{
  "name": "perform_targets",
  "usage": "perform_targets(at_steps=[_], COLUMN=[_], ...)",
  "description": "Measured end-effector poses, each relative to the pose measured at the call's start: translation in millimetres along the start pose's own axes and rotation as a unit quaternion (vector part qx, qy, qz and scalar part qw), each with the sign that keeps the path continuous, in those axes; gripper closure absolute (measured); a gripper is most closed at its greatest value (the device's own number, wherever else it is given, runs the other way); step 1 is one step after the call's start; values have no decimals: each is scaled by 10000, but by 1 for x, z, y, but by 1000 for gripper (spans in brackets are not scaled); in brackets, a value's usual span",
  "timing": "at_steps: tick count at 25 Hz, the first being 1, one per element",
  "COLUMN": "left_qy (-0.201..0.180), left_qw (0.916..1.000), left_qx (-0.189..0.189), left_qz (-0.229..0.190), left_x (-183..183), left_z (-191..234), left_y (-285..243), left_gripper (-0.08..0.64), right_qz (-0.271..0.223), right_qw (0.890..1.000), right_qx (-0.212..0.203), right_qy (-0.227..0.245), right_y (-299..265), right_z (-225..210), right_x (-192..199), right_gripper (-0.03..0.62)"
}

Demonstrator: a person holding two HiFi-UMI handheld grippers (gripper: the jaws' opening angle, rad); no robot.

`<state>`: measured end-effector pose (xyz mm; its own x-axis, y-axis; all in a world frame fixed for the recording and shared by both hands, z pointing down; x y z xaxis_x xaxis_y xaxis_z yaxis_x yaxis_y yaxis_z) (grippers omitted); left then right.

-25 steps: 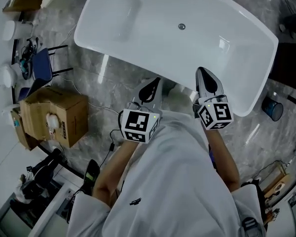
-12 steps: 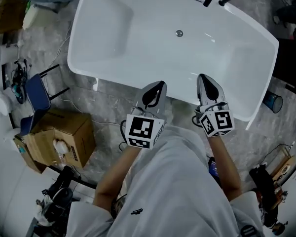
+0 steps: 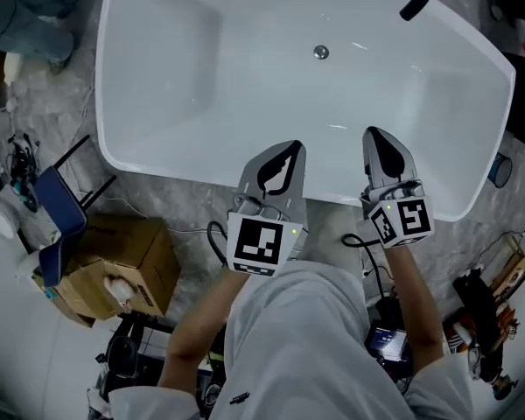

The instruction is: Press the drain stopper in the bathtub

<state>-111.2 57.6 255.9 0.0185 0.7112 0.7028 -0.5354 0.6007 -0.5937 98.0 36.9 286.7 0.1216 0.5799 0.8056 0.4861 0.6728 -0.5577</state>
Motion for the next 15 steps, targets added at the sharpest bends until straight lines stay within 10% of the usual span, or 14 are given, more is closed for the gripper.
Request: perform_targets(at_steps=[15], left_qy=[259], left_qw=[9995], left_qx=[-103], left_qz=[-172], left_x=[100], left_z=[56], left_y=[-126], left_gripper=[561], right_qz=[157], right_qw=[9991], right_qx=[-326], right_qy=[211], right_y=[-119], right_z=[-51], right_x=[89], right_gripper=[589])
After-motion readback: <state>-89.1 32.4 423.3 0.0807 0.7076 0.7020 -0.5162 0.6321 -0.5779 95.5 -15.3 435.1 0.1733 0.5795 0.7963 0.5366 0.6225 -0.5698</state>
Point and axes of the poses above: the fingertips, and each gripper's own axes: y backward along the fingers, z to its left, x out of its underside, the point moved 9 cm from there along y, backward along the fingers, and after that the axes turned 4 degrees about y, right-handed, at the moved point
